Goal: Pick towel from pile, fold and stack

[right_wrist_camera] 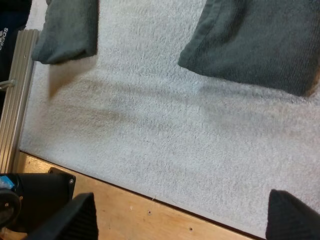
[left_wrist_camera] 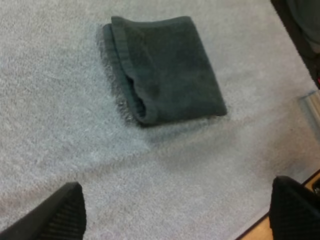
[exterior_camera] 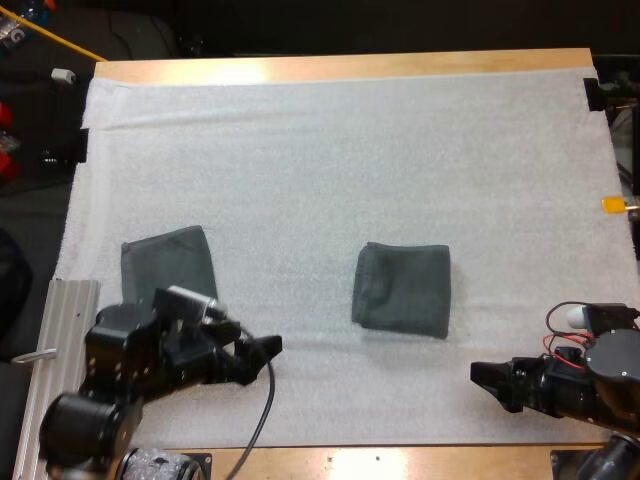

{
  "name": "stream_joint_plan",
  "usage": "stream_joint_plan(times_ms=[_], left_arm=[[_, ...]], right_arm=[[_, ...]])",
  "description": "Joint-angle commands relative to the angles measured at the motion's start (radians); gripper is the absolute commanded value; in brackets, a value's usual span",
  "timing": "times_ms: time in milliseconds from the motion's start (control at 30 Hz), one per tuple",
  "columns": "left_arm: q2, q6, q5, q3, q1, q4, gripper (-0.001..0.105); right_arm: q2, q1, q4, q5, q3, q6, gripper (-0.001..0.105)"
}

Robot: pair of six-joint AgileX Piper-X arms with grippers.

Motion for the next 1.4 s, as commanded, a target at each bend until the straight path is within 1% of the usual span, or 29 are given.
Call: stream_joint_plan(times_ms=[0,100,167,267,333,500,700,767,867,900,967,1000,1067,1200,1267,1367], left_arm=[[0.034,-0.012,-0.004,-0.008,-0.006,-0.029,0.073],[0.122,-0.012,0.028,-0.008,-0.006,-0.071,0.073],[0.206,-0.020,0.068,-0.008,-0.006,-0.128,0.073],[0.301,-0.029,0.079,-0.008,-0.006,-0.191,0.073],[0.363,-0.029,0.084,-0.008,-0.006,-0.224,0.073],[0.503,-0.031,0.119,-0.008,-0.008,-0.303,0.073],[0.651,-0.060,0.108,-0.008,-0.086,-0.439,0.073],[0.711,-0.124,0.071,-0.008,-0.121,-0.522,0.073],[0.782,-0.186,0.060,-0.012,-0.141,-0.613,0.073],[0.797,-0.194,0.058,-0.017,-0.142,-0.625,0.073],[0.853,-0.224,0.059,-0.041,-0.149,-0.656,0.073],[0.869,-0.229,0.059,-0.046,-0.151,-0.662,0.073],[0.926,-0.233,0.059,-0.089,-0.166,-0.663,0.073],[1.006,-0.238,0.056,-0.153,-0.201,-0.655,0.072],[1.056,-0.267,0.058,-0.192,-0.224,-0.636,0.072],[1.118,-0.278,0.056,-0.232,-0.247,-0.587,0.072]], right_arm=[[-0.004,0.001,0.005,-0.009,-0.008,-0.010,0.067],[-0.004,0.001,0.005,-0.009,-0.008,-0.010,0.067],[-0.004,0.001,0.002,-0.009,-0.008,-0.010,0.067],[-0.004,0.001,0.002,-0.009,-0.008,-0.014,0.067],[-0.004,0.001,0.002,-0.009,-0.008,-0.035,0.067],[-0.004,0.001,-0.005,-0.008,-0.008,-0.048,0.067],[-0.004,0.001,-0.008,-0.005,-0.008,-0.046,0.067],[-0.004,0.001,-0.008,-0.005,-0.008,-0.046,0.067],[-0.004,0.001,-0.008,-0.005,-0.008,-0.032,0.067],[-0.004,0.001,-0.008,-0.005,-0.008,-0.030,0.067],[-0.004,0.001,-0.008,-0.005,-0.008,-0.025,0.067],[-0.004,0.001,-0.008,-0.005,-0.008,-0.024,0.067],[-0.004,0.001,-0.008,-0.005,-0.008,-0.024,0.067],[-0.004,0.001,-0.008,-0.005,-0.008,-0.024,0.067],[-0.004,0.001,-0.008,-0.005,-0.008,-0.022,0.067],[-0.004,0.001,-0.008,-0.005,-0.008,0.005,0.067]])
